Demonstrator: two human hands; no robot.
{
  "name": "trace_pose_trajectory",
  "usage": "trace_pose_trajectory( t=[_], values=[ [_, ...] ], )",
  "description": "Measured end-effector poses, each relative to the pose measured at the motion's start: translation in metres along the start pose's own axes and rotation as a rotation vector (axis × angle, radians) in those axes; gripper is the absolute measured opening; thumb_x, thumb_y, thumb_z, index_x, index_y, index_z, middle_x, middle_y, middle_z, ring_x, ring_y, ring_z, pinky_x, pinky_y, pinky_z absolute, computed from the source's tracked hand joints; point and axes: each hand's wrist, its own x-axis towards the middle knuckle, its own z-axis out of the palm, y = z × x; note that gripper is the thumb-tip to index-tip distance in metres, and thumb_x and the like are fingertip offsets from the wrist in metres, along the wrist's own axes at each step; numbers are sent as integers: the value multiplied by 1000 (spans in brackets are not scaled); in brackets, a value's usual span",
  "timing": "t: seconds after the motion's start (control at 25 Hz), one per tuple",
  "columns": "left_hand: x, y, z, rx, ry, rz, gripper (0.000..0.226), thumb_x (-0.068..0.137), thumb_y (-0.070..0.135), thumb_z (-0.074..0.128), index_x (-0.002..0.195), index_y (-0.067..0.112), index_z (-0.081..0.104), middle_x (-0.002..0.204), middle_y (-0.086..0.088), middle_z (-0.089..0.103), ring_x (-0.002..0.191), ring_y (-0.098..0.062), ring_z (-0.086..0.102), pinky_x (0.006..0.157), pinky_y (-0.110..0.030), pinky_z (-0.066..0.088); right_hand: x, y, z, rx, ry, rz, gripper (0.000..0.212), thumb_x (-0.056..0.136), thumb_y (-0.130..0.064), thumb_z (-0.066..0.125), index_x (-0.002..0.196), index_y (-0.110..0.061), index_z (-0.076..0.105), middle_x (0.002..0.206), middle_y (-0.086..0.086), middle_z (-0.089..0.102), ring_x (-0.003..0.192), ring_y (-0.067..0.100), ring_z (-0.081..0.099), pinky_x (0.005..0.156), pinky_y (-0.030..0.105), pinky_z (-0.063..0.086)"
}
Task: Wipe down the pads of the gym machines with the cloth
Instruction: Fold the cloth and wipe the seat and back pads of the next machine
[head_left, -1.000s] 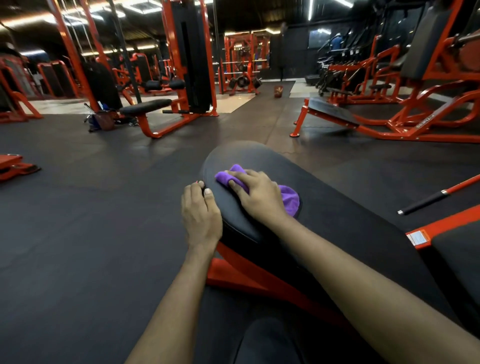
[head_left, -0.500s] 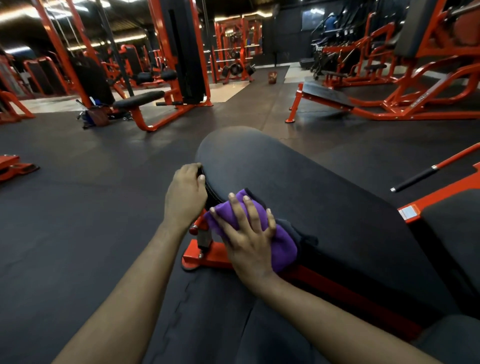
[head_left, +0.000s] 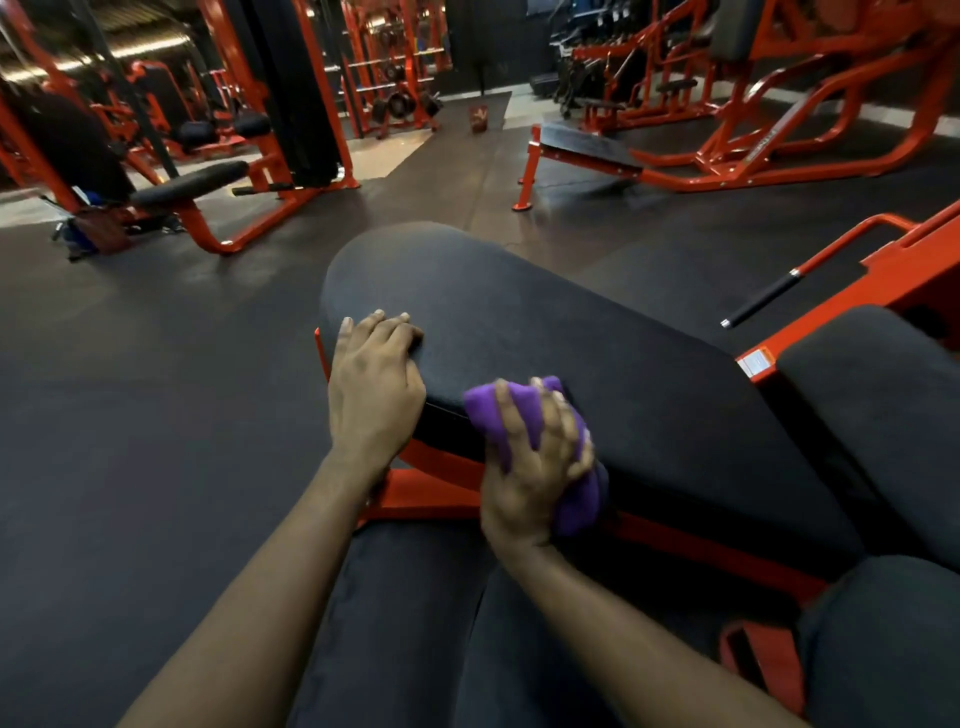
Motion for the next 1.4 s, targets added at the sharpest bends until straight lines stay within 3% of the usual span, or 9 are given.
trace_pose_trajectory(
  t=[0.12,0.28,0.56,0.72,0.84,0.96,1.12,1.24,1.4],
  values=[
    [3,19,3,-23,-7,31,34,78,7,45,98,7,73,112,-8,73,124,-28,57,121,-45,23,7,-15,8,-48,-20,-96,47,99,-51,49,145,-41,46,149,6,51,139,26,45,114,56,26],
    [-4,52,19,-27,-11,73,26,78,6,51,91,8,73,101,-10,74,118,-29,61,119,-45,30,-10,66,-10,-158,29,-84,55,88,-42,59,142,-37,49,143,14,54,131,33,48,111,57,30],
    [-19,85,39,-46,-93,143,18,81,4,59,90,9,74,98,-10,74,115,-28,62,116,-44,35,-6,162,-45,-189,315,503,38,98,-38,52,130,-20,66,124,19,65,115,42,60,97,55,39],
    [-25,118,64,-79,-227,266,30,78,6,51,99,5,73,102,-13,74,120,-31,60,115,-46,34,6,108,-31,-182,170,260,42,99,-46,50,134,-28,64,128,10,64,120,29,56,107,55,37],
    [-30,146,84,-95,-337,313,31,82,4,53,106,3,72,109,-14,73,126,-31,56,117,-45,32,-5,144,-39,-222,112,199,43,98,-49,50,136,-31,60,131,11,61,122,30,54,108,56,36],
    [-38,169,103,-63,-429,408,32,91,12,50,116,7,70,119,-8,71,133,-26,50,122,-42,26,-20,233,-67,-293,221,372,41,97,-45,51,133,-28,61,128,16,61,119,38,56,102,54,41],
    [-47,189,124,24,-487,510,36,95,22,41,114,9,69,121,-6,70,134,-26,49,121,-45,26,-16,322,-101,-222,364,701,46,96,-38,51,120,-4,71,120,28,64,110,50,59,99,53,46],
    [-50,190,129,72,-466,516,48,89,22,30,116,7,67,128,-10,67,132,-29,50,119,-48,29,-9,280,-78,-222,477,695,38,99,-31,52,115,-3,72,121,23,67,110,45,60,99,49,48],
    [-53,186,129,168,-488,587,59,89,25,23,131,7,60,143,-10,57,137,-30,46,120,-49,25,-25,196,-47,-139,378,539,43,104,-41,45,133,-17,65,142,16,56,132,33,46,114,43,33]
  ],
)
